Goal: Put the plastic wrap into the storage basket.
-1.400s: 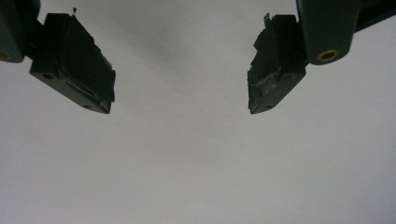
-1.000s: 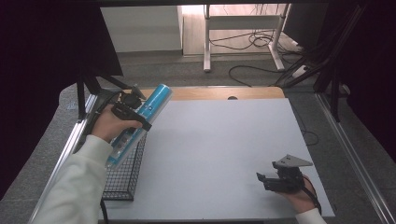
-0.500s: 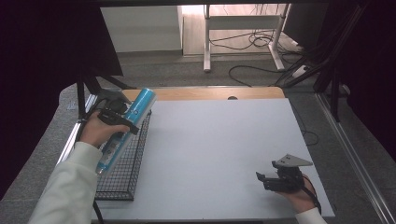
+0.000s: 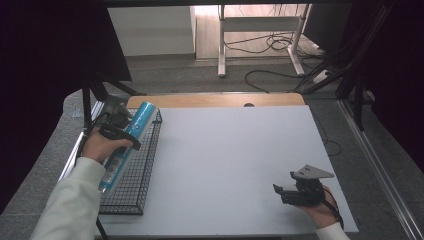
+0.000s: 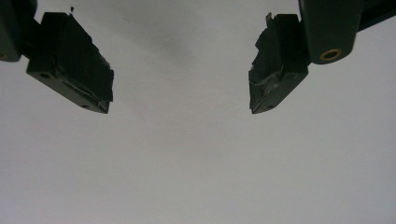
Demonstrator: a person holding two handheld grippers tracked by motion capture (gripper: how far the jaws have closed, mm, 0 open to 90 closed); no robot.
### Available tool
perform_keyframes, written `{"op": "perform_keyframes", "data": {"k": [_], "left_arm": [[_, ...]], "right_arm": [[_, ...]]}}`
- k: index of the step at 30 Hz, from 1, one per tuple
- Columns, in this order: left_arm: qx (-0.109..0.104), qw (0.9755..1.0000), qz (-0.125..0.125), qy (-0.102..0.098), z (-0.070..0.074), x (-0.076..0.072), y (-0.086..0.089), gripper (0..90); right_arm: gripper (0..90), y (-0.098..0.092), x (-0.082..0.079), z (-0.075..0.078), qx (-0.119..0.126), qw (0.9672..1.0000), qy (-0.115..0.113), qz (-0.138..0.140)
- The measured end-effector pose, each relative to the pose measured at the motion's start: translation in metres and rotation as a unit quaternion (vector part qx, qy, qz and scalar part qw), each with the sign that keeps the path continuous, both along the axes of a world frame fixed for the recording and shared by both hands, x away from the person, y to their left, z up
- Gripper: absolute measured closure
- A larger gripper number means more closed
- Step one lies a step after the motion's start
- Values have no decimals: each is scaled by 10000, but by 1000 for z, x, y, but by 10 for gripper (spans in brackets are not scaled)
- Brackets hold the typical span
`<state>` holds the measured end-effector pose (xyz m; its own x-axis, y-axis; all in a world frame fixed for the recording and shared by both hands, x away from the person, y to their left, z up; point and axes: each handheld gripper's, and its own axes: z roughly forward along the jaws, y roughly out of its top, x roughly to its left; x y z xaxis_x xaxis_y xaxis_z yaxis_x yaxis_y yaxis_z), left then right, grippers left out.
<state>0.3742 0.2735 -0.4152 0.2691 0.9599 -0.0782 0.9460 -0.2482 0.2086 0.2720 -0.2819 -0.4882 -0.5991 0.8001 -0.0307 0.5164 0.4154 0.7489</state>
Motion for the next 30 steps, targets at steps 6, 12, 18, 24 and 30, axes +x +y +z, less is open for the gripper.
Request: {"op": "perform_keyframes", "data": {"k": [6, 12, 18, 24, 30], "left_arm": [[-48, 9997, 225, 29, -17, 2, 5, 316], [181, 9989, 435, 85, -32, 7, 2, 316], [279, 9977, 563, 242, -57, 12, -4, 314], [191, 9965, 792, -191, -52, 11, -4, 255], [72, 9971, 553, -520, -39, 0, -11, 163]], "right_arm": [[225, 2, 0, -1, -31, 10000, 4, 20], [225, 2, 0, -1, -55, 10000, 6, 28], [223, 2, 0, -1, -75, 10000, 6, 42], [220, 1, 0, -2, -57, 10000, 0, 26], [219, 1, -1, -1, -66, 10000, -22, 30]]}}
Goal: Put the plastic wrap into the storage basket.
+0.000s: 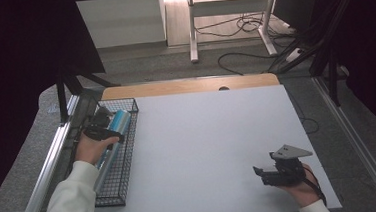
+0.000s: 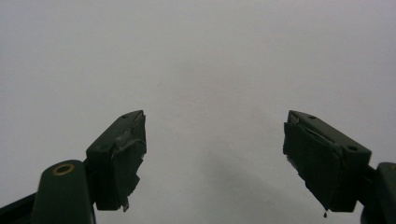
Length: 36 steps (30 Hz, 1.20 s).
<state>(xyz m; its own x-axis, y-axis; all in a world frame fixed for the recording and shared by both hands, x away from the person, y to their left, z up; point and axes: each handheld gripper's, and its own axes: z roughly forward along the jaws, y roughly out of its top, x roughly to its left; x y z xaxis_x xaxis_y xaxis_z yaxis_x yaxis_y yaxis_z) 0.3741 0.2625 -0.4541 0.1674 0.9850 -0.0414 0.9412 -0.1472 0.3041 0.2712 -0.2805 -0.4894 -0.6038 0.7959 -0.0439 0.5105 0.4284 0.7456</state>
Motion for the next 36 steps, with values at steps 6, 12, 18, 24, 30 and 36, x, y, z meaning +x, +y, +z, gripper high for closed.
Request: {"op": "perform_keyframes", "data": {"k": [6, 12, 18, 24, 30, 36], "left_arm": [[-457, 9946, -555, -742, 18, -28, -18, 167], [-834, 9828, -1169, -1165, 26, -55, -46, 163], [-1182, 9689, -1737, -1309, 14, -83, -81, 160], [-1511, 9559, -2008, -1519, -9, -111, -103, 176], [-1390, 9558, -2060, -1569, -31, -128, -118, 182], [-1426, 9556, -2135, -1449, -38, -129, -122, 182]], "right_arm": [[218, -1, -2, 0, -6, 10000, 1, 7], [215, -4, -4, 0, 2, 10000, 4, -67], [215, -5, -6, 1, -22, 10000, -17, -93], [215, -4, -7, 1, -33, 10000, -35, -73], [214, -2, -8, 1, -3, 10000, -81, 47], [214, -1, -8, 2, 28, 9999, -110, 50]]}}
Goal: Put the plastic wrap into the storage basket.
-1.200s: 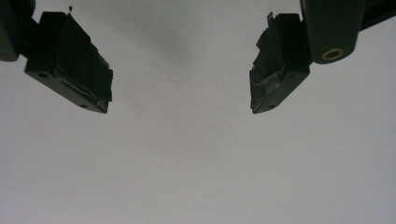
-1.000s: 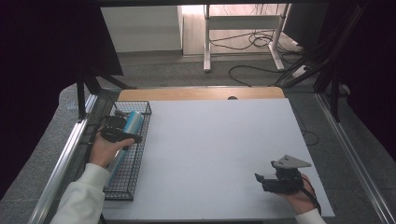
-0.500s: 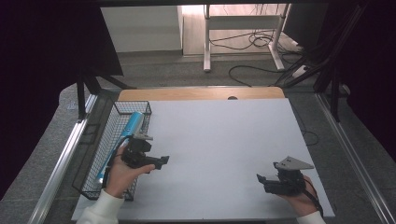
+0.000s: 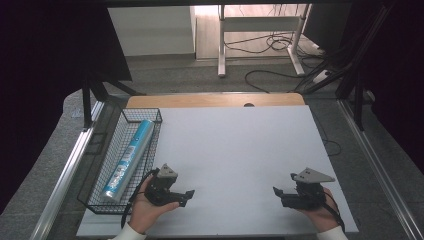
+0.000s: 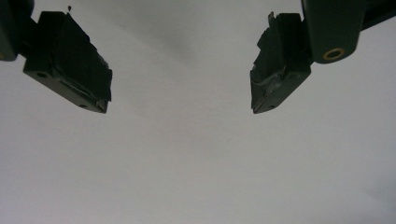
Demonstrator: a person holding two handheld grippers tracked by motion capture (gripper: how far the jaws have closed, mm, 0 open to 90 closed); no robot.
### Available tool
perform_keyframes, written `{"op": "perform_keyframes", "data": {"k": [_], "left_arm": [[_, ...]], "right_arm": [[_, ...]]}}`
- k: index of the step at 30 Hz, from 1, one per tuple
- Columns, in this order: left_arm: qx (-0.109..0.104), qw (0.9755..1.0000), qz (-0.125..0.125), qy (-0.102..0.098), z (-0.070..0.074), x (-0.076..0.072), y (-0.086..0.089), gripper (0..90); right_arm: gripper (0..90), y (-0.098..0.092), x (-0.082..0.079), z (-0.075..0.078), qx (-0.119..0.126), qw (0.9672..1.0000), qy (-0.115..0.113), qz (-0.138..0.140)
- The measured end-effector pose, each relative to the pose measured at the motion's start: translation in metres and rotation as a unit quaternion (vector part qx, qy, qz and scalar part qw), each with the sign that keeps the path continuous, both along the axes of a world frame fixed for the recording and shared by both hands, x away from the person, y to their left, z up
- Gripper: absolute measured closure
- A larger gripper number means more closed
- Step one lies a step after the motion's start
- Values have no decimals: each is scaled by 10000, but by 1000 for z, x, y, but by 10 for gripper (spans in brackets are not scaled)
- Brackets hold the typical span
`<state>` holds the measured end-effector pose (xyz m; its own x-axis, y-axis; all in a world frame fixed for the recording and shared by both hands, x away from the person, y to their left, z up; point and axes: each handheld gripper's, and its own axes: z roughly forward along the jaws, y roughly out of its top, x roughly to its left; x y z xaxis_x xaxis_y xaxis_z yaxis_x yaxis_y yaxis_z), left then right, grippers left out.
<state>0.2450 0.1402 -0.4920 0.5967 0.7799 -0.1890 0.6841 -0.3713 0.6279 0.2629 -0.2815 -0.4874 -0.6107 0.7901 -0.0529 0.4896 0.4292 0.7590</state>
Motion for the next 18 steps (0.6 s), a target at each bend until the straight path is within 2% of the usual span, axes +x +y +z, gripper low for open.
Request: {"op": "perform_keyframes", "data": {"k": [7, 11, 18], "left_arm": [[-41, 10000, 36, -23, 0, -1, 0, 185], [-22, 10000, 9, 4, 0, -1, 0, 184], [-87, 9999, 85, -68, 2, -2, 3, 189]], "right_arm": [[214, 0, 0, -1, 37, 10000, 18, 13], [214, 1, 0, 0, 52, 10000, -23, 52], [214, 0, -1, 2, 131, 9998, -131, 38]]}}
